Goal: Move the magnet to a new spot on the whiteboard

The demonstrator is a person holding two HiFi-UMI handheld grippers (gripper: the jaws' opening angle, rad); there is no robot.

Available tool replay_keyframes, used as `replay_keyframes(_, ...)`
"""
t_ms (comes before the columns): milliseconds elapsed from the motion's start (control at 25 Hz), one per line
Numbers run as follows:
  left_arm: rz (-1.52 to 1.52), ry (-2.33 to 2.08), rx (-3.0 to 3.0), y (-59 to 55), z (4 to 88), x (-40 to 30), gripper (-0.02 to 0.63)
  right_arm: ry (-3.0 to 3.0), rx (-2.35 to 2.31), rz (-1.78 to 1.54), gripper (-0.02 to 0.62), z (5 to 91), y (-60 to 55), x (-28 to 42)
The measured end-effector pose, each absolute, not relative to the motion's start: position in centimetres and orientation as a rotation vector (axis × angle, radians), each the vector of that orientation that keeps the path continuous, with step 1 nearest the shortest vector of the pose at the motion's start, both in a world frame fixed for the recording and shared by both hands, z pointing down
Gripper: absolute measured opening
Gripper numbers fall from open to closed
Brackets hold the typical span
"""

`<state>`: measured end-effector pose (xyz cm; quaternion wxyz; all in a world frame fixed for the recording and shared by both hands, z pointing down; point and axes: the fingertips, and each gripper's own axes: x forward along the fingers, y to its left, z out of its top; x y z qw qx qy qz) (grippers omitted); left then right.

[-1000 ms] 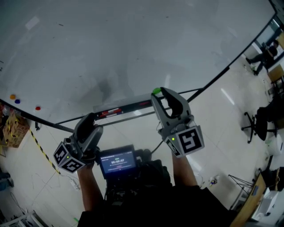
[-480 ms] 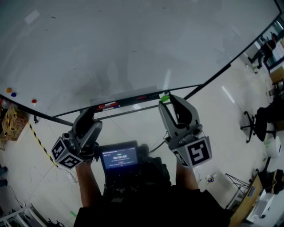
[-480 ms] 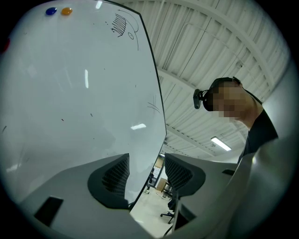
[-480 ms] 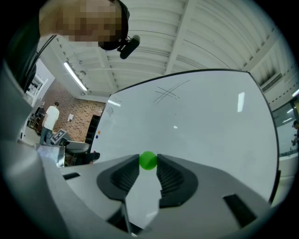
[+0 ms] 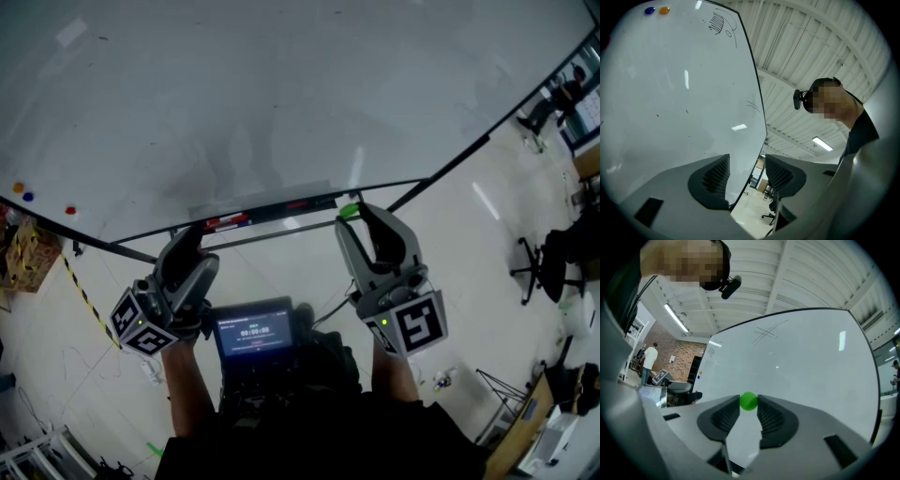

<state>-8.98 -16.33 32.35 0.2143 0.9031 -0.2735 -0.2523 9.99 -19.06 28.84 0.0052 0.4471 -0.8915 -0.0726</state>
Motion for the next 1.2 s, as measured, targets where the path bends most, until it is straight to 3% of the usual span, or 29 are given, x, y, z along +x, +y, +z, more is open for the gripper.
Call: replay_keyframes(1200, -0.71, -0.855, 2.486, -16.1, 32.8, -11.7, 0.227, -2.747, 1.359, -0.254, 0.146, 30.0, -20.9, 7.2)
